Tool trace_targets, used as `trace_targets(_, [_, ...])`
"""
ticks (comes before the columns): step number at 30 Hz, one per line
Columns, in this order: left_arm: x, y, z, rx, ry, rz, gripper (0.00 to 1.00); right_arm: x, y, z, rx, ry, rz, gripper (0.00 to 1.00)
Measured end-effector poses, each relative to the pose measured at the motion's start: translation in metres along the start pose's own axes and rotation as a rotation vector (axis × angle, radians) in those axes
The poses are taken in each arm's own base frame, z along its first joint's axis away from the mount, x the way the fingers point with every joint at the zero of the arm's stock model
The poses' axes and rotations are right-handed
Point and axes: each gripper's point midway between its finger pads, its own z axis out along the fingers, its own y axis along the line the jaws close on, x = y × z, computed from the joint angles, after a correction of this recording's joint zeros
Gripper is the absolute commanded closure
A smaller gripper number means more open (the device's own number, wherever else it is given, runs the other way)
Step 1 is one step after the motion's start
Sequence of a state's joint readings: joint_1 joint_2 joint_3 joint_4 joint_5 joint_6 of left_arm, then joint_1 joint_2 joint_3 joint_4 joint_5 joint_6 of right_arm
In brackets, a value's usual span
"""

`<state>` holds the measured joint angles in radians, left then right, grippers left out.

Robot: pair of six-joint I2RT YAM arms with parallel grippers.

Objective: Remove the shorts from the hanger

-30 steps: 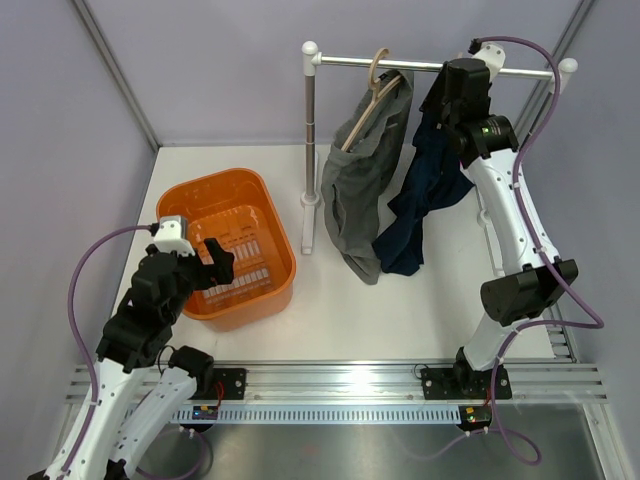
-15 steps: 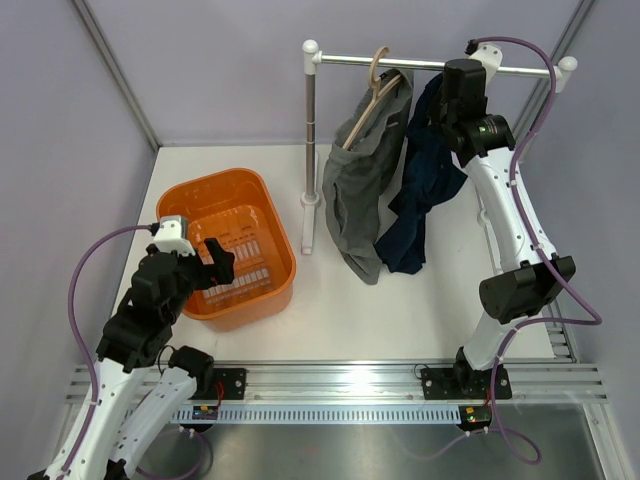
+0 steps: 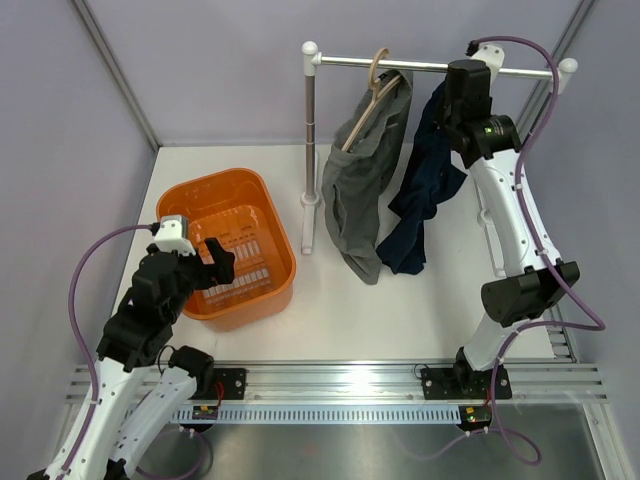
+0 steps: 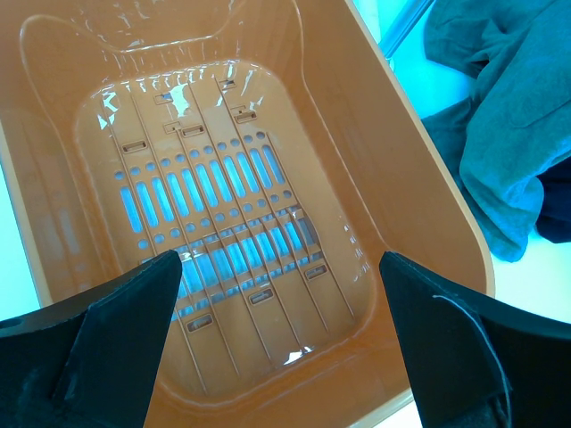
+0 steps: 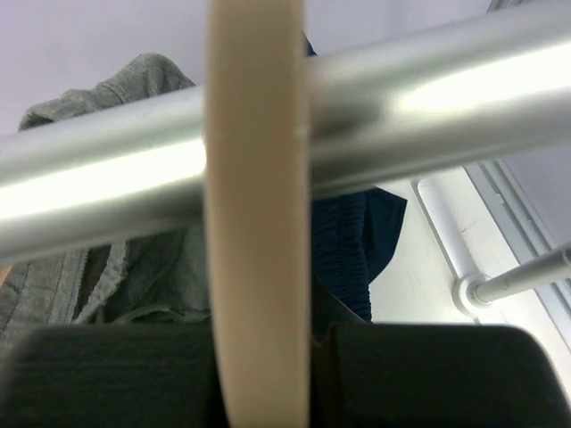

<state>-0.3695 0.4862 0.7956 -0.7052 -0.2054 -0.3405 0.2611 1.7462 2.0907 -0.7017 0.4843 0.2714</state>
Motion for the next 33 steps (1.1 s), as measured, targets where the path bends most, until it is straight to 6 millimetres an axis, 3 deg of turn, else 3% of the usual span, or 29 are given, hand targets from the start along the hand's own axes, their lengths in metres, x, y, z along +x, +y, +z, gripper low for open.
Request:
trace_targets(12, [0.000,0.000,0.000,0.000,0.000,0.000,0.01,-0.034,-0.014,-0.053,-0.043,-0.058,0.009,1.00])
trace_targets(16, [0.000,0.000,0.000,0.001,0.000,0.000,0.01,-0.034,-0.018,-0.068,-0.068,-0.055,0.012,1.00])
trace_targets(20, [0.001,-0.002,0.000,0.012,0.003,0.001,0.01,-0.013,-0.027,-0.088,-0.097,-0.001,0.005,1.00])
trace_targets(25, [0.001,-0.010,-0.001,0.059,0.009,0.012,0.01,0.031,-0.047,-0.132,-0.148,0.094,0.006,1.00])
trace_targets(33, [0.008,-0.053,0.005,0.284,0.076,0.026,0.01,0.092,-0.052,-0.208,-0.348,0.205,0.022,1.00])
